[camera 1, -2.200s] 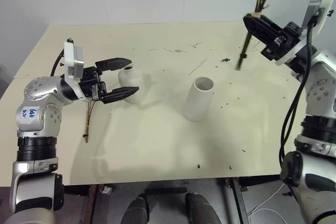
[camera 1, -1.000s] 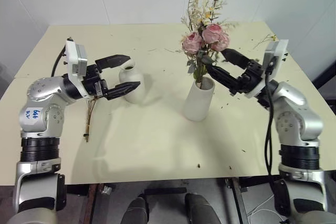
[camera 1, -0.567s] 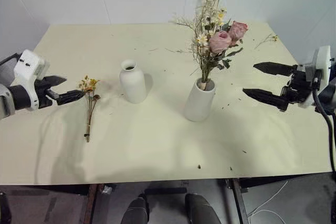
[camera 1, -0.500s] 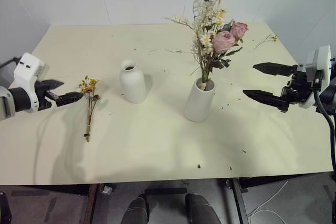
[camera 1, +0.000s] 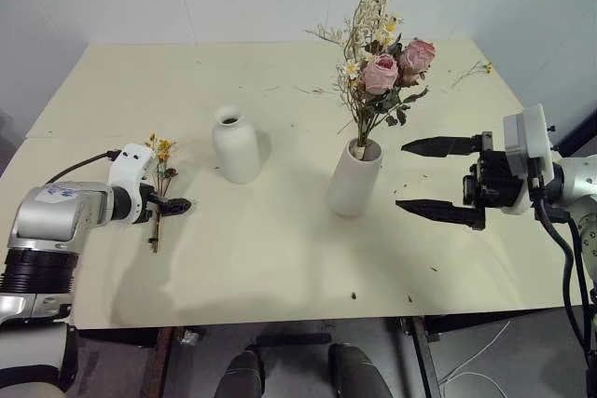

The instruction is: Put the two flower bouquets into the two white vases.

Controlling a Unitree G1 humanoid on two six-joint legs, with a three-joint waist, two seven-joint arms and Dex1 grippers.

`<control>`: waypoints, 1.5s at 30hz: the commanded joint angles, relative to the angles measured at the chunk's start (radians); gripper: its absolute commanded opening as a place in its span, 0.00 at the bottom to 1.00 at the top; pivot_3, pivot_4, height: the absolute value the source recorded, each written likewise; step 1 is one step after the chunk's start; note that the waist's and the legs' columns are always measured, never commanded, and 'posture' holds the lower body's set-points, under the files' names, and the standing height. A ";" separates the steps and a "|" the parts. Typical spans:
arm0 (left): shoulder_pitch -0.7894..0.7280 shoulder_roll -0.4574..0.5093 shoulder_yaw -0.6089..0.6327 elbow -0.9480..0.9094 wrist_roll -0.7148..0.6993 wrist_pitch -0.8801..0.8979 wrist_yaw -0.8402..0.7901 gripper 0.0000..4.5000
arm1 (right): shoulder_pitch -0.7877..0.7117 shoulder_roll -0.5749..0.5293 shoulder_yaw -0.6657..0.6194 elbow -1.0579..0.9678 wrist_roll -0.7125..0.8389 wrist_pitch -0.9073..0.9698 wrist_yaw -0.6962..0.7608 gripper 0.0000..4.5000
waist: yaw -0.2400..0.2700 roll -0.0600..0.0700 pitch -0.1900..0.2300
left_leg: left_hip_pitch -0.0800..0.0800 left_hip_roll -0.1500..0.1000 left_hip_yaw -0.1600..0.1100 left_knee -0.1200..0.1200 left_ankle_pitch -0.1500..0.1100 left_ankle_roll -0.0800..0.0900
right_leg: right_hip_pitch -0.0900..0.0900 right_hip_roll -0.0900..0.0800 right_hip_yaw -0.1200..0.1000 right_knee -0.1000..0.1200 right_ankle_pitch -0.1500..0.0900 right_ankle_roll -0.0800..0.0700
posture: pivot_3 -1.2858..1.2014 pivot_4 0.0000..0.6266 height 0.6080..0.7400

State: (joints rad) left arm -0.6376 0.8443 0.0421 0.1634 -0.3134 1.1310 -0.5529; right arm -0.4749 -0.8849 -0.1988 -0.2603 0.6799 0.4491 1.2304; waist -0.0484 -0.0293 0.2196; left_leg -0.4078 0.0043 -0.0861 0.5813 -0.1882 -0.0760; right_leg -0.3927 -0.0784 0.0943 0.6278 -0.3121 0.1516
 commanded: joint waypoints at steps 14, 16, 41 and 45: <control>0.053 0.017 0.019 -0.016 0.008 0.056 -0.007 0.05 | -0.018 0.011 0.004 -0.029 0.031 -0.005 -0.003 1.00 | 0.007 0.000 0.000 | 0.000 0.000 0.001 0.003 -0.001 0.000 | 0.001 -0.001 0.000 0.000 0.000 0.000 | 0.52 0.24 1.00; 0.044 0.024 0.026 0.003 0.023 0.022 -0.001 0.01 | -0.023 0.013 0.006 -0.018 0.028 -0.011 0.001 1.00 | 0.008 0.000 0.000 | 0.000 0.000 0.001 0.003 -0.001 0.000 | 0.001 -0.001 0.000 0.000 0.000 0.000 | 0.52 0.24 1.00; -0.348 -0.413 0.373 0.278 -0.311 -0.917 -0.333 0.01 | -0.011 0.075 0.017 0.027 -0.047 -0.073 -0.072 1.00 | 0.018 -0.004 0.000 | -0.005 -0.001 0.000 0.012 -0.002 0.000 | 0.001 -0.001 -0.001 -0.001 0.004 0.003 | 0.52 0.24 1.00; -0.379 -0.440 0.344 0.393 -0.283 -1.019 -0.432 0.01 | 0.006 0.085 0.005 0.004 -0.043 -0.070 -0.103 1.00 | 0.020 -0.004 0.000 | -0.005 -0.001 0.000 0.011 -0.002 0.000 | 0.001 0.000 -0.001 -0.001 0.004 0.003 | 0.52 0.24 1.00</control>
State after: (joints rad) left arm -0.9851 0.4034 0.3950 0.5391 -0.6026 0.1583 -0.9486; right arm -0.4760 -0.8032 -0.1625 -0.2171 0.6249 0.3920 1.1406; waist -0.0288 -0.0331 0.2193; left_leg -0.4129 0.0037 -0.0862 0.5928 -0.1898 -0.0762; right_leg -0.3920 -0.0787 0.0934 0.6265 -0.3083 0.1545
